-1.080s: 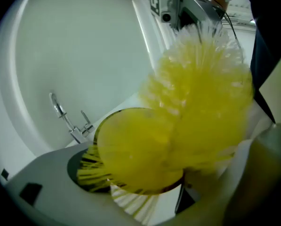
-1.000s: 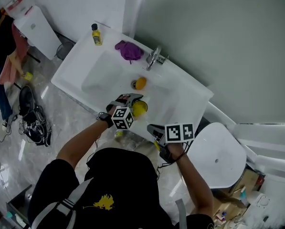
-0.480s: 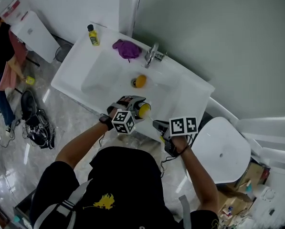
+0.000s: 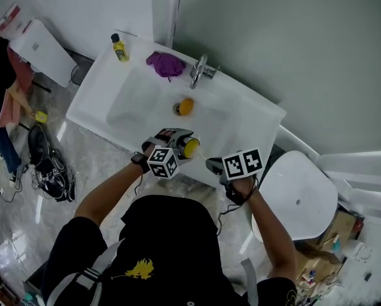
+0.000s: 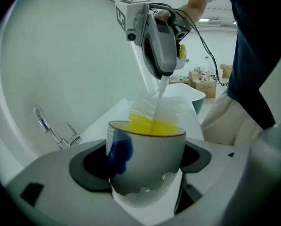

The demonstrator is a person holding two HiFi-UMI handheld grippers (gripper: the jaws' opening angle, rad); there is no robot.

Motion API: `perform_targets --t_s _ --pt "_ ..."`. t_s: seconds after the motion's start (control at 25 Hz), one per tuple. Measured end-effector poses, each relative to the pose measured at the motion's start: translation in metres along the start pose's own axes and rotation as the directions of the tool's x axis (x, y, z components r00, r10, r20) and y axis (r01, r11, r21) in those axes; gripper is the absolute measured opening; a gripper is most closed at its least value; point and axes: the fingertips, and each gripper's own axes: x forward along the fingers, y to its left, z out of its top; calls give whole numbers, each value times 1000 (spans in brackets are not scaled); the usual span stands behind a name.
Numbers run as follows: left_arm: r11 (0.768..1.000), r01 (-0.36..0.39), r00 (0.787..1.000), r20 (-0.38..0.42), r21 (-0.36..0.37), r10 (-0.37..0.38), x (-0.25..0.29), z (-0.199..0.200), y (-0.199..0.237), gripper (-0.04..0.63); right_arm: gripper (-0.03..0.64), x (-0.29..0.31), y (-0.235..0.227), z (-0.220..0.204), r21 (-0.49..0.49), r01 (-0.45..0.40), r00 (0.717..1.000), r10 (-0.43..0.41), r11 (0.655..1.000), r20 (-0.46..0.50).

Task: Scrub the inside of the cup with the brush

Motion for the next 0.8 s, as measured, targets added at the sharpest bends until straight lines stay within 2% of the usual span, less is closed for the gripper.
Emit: perform_targets --t_s 0.12,0.28,0.4,0.52,0.6,0.8 --pt "1000 13 1000 -6 -20 -13 0 -3 3 423 64 -1 12 3 -50 3 1000 -3 999 -14" --pt "998 52 999 -11 27 -52 0 0 -6 423 64 -6 10 17 -155 52 998 -57 987 -31" --pt "997 64 998 -3 38 -64 -3 4 -7 422 64 -3 -5 15 -172 51 997 -60 984 -49" --pt "998 65 998 -9 22 -65 -5 1 -5 422 63 2 2 2 -184 28 995 -45 982 -89" --pt "997 71 997 -16 16 -71 -5 -1 -5 422 64 5 13 -6 -260 58 988 -93 964 -122" --pt "984 145 989 -33 105 -142 -2 5 -32 422 63 -5 19 10 -440 116 967 -203 891 -157"
